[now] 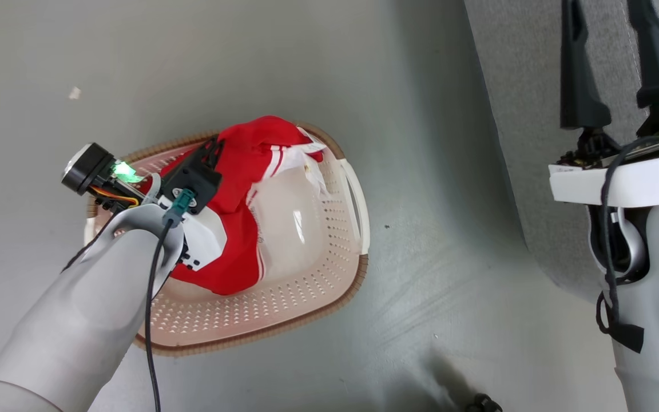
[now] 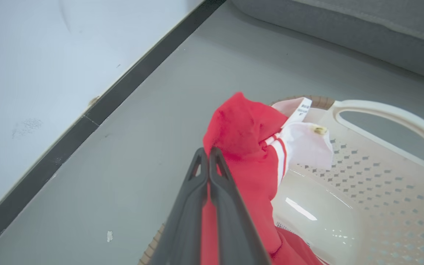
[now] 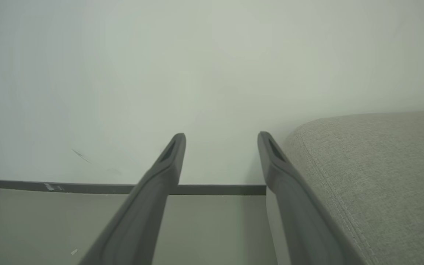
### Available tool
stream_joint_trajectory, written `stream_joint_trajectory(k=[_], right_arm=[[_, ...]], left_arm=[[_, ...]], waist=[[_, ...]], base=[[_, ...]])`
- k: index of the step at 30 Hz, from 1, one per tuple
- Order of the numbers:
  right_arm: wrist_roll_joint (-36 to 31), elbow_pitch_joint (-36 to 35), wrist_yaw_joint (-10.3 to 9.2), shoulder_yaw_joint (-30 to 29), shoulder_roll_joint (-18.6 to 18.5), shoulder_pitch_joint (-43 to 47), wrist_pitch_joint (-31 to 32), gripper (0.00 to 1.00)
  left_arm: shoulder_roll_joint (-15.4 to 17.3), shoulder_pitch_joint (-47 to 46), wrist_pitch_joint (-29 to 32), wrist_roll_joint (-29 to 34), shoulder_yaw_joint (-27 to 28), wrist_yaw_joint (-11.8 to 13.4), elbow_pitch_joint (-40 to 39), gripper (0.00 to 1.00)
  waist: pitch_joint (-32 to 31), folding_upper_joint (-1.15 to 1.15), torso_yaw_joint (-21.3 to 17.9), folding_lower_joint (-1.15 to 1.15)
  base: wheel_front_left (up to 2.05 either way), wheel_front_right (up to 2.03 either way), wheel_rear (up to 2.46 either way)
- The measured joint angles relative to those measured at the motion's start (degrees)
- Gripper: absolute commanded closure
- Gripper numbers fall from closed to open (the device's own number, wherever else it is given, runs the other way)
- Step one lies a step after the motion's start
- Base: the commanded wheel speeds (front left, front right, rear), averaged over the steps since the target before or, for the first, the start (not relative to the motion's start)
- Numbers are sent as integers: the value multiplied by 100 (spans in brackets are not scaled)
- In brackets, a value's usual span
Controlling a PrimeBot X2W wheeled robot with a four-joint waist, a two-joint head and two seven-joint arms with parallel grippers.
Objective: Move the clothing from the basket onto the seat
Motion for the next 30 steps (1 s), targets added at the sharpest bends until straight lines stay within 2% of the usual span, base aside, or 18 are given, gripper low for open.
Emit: stream_joint_trajectory(k=[14,30], right_arm=[[-235,332,0,9,-34,375,0,0],[-396,593,0,79,-180,890,0,0]], left_arm=[[110,405,-180,-432,616,421,-687,100],[353,811,-189,-601,1131,510,-1702,100]], waist=[[-711,0,369,0],[-1762,0,718,0]], base=[[0,0,0],[0,0,0]])
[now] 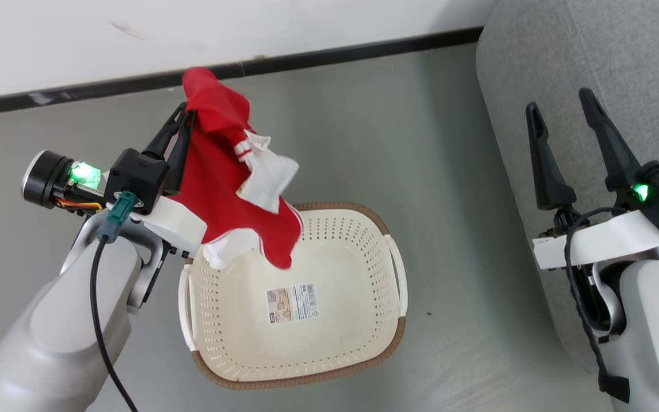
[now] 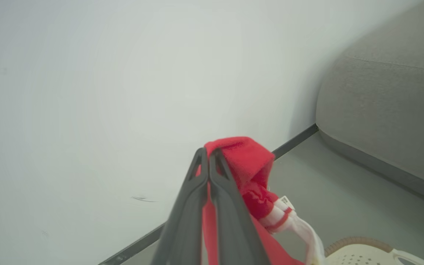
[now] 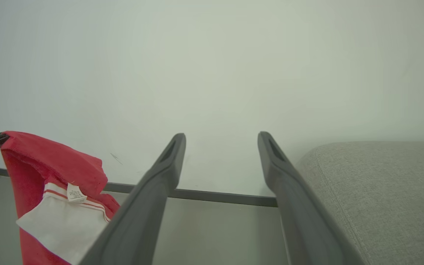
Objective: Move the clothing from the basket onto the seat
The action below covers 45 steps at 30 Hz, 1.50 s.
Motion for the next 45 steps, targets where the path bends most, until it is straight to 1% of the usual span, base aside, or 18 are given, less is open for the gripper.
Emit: stream_joint_trajectory(k=[5,11,15,19,21,23,26,29,34,39,45], right_arm=[[-1,56,0,36,-30,142,0,0],[-2,186,0,131,-115,346,0,0],[-51,233,0,205,-146,463,0,0],[-53,338,0,309,-190,587,0,0],[-52,385,0,400,-204,663,0,0],[-44,415,0,517,-224,726,1,0],[-44,490,0,742,-257,789,1,0],[-44,533,0,1006,-367,803,4,0],[-42,657,0,1661,-543,851,110,0],[131,818,0,2240,-565,849,183,0],[478,1093,0,2858,-442,829,263,0]], left_arm=[[31,74,-16,-46,140,-9,-365,100],[40,227,-16,-230,286,-90,-643,100],[108,313,-16,-311,431,-148,-780,100],[131,339,-18,-339,474,-162,-940,100],[123,359,-18,-353,481,-238,-1016,100],[118,388,-18,-396,488,-261,-1080,100],[110,439,-18,-471,485,-312,-1147,100],[105,441,-18,-493,465,-361,-1202,100],[80,480,-18,-501,367,-435,-1250,100],[34,522,3,-501,245,-482,-1308,100],[-10,523,177,-487,70,-555,-1451,100]], waist=[[-322,0,82,0],[-700,0,160,0],[-939,0,200,0],[-1172,0,236,0],[-1283,0,252,0],[-1392,0,269,0],[-1548,0,293,0],[-1694,0,317,0],[-1908,0,353,0],[-2080,0,391,0],[-2243,0,451,0]], base=[[0,0,0],[0,0,0],[0,0,0],[0,0,0],[0,0,0],[0,0,0],[0,0,0],[0,0,0],[0,0,0],[0,0,0],[0,0,0]])
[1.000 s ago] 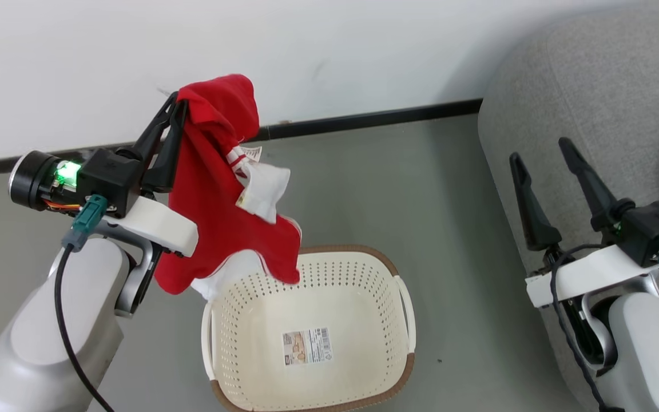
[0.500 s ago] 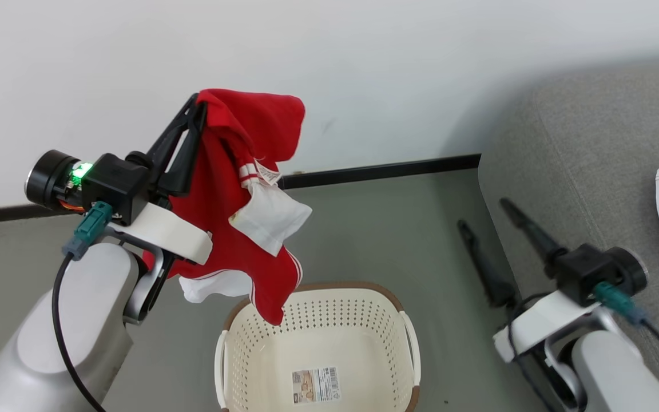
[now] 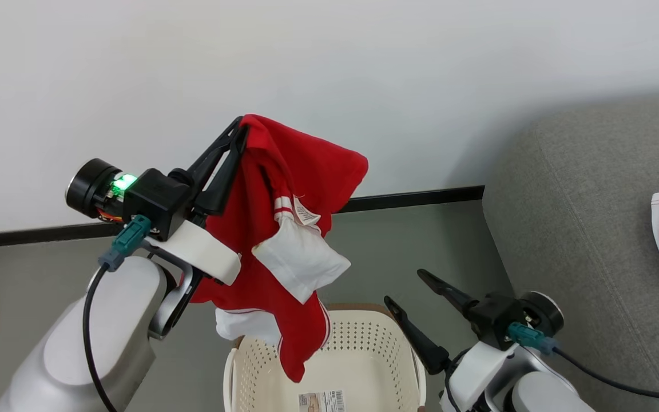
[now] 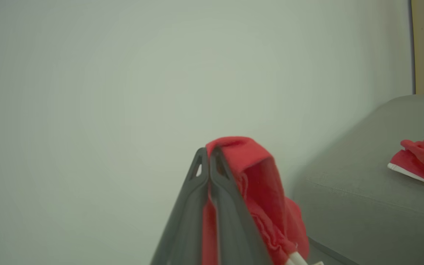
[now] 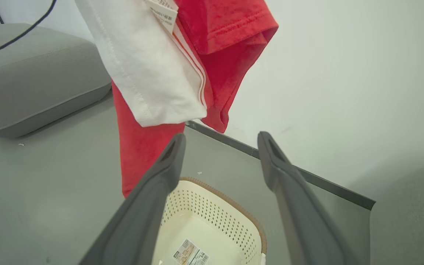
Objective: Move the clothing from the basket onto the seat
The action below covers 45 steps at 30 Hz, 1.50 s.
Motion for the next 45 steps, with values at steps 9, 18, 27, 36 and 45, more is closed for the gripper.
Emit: stream_joint_trajectory(k=[9,18,27,36,45], right_arm=[[120,181,0,403,-19,-438,-2,0],[-10,528,0,1135,-236,-899,-3,0],[41,932,0,1642,-293,-1453,-4,0],[505,1463,1,2195,-33,-1621,-22,0],[712,1895,1,2469,234,-2071,-121,0]], left_arm=[[-87,-7,138,5,-134,-52,-241,100],[-219,-41,198,5,-248,-57,-377,100],[-377,-110,313,5,-404,-101,-430,100],[-495,-116,398,7,-543,-109,-442,100],[-615,-145,489,5,-650,-156,-446,100]], waist=[[-79,0,124,0],[-102,0,255,0],[-108,0,413,0],[-133,0,579,0],[-152,0,753,0]], base=[[0,0,0],[0,0,0],[0,0,0],[0,0,0],[0,0,0]])
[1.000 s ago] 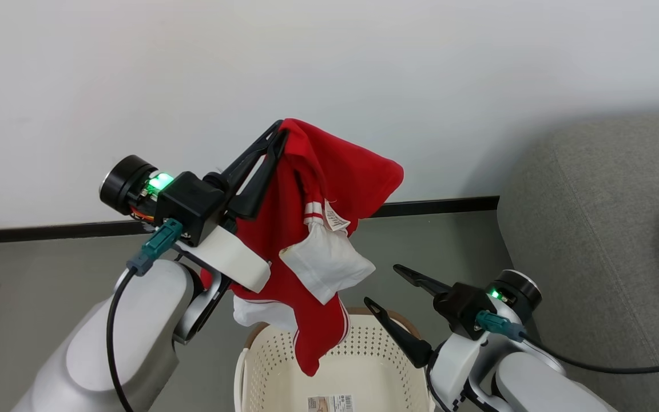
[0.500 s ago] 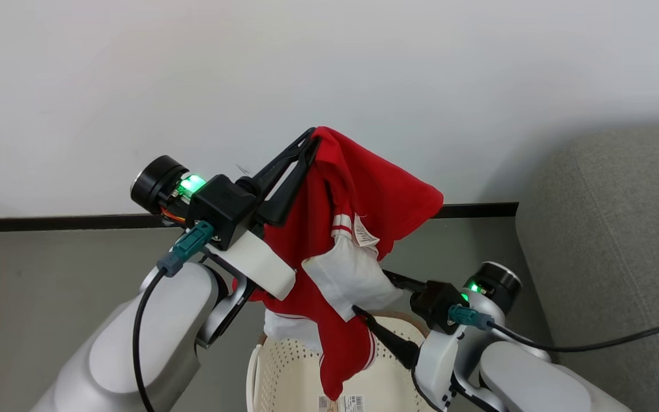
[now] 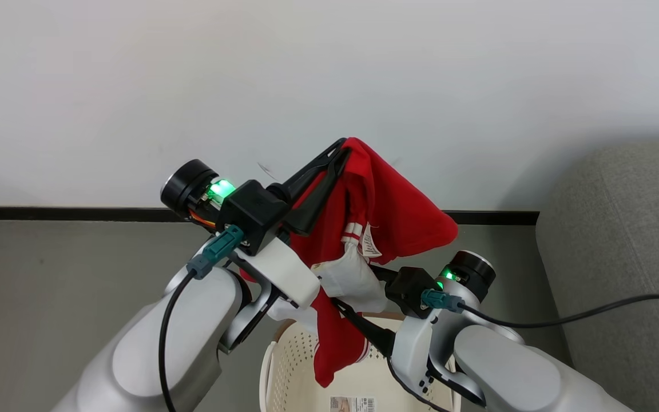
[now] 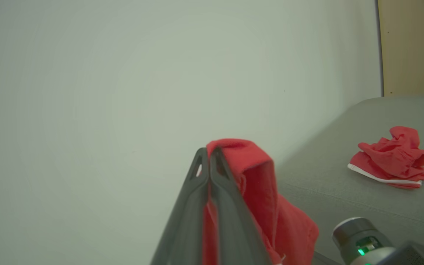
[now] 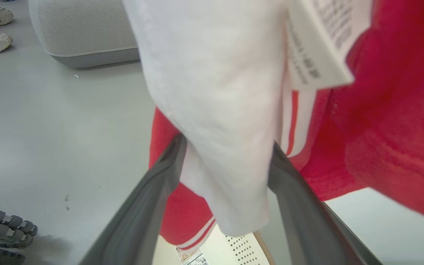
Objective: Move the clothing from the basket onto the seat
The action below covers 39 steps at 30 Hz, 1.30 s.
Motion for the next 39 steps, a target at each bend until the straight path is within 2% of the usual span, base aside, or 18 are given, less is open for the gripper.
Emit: stream_joint_trajectory(k=[1,2,3,4,5,12,16,23,24,25,27,28,31,33,39], right_arm=[[20,54,0,37,18,-30,-22,1],[25,108,0,65,27,-56,-48,37],[25,156,0,92,32,-85,-49,59],[25,197,0,108,32,-125,-58,71],[25,225,0,104,32,-163,-71,100],[110,364,0,131,19,-268,-92,100],[183,339,0,82,-140,-244,-96,100],[404,-253,0,-981,-424,-74,-97,100],[426,-338,0,-1163,-467,-20,-98,100],[441,-428,0,-1316,-515,20,-98,100],[457,-619,-1,-1621,-593,80,-97,100],[467,-701,0,-1747,-623,100,-97,100],[476,-946,-1,-2107,-675,113,-98,100],[477,-1092,-1,-2312,-684,114,-98,100],[509,-1354,-1,-2716,-726,119,-98,100]], left_arm=[[-21,-5,1,0,-3,0,0,100],[-46,-8,1,0,-7,0,1,100],[-74,-10,1,-1,-11,0,3,100],[-97,-12,1,-2,-16,0,5,100],[-110,-13,1,-4,-20,-1,10,100],[-66,-4,58,-70,22,5,248,100],[-36,69,60,-183,113,13,469,100],[65,320,100,-428,283,63,853,100],[64,352,97,-450,297,63,892,96],[65,394,83,-467,320,63,923,86],[52,465,42,-545,371,63,982,77],[42,512,15,-594,405,63,996,67],[-11,656,-66,-800,485,62,1033,50],[-66,761,-125,-882,530,62,1053,1],[-92,1003,-248,-960,550,45,1152,0]], waist=[[-2,0,19,0],[-4,0,36,0],[-4,0,53,0],[-4,0,69,0],[-4,0,84,0],[14,0,110,0],[18,0,68,0],[26,0,-72,0],[27,0,-98,0],[28,0,-126,0],[30,0,-183,0],[32,0,-212,0],[37,0,-304,0],[40,0,-369,0],[51,0,-566,0]], base=[[0,0,0],[0,0,0],[0,0,0],[0,0,0],[0,0,0],[0,0,0],[0,0,0],[0,0,0],[0,0,0],[0,0,0],[0,0,0],[0,0,0],[0,0,0],[0,0,0],[0,0,0]])
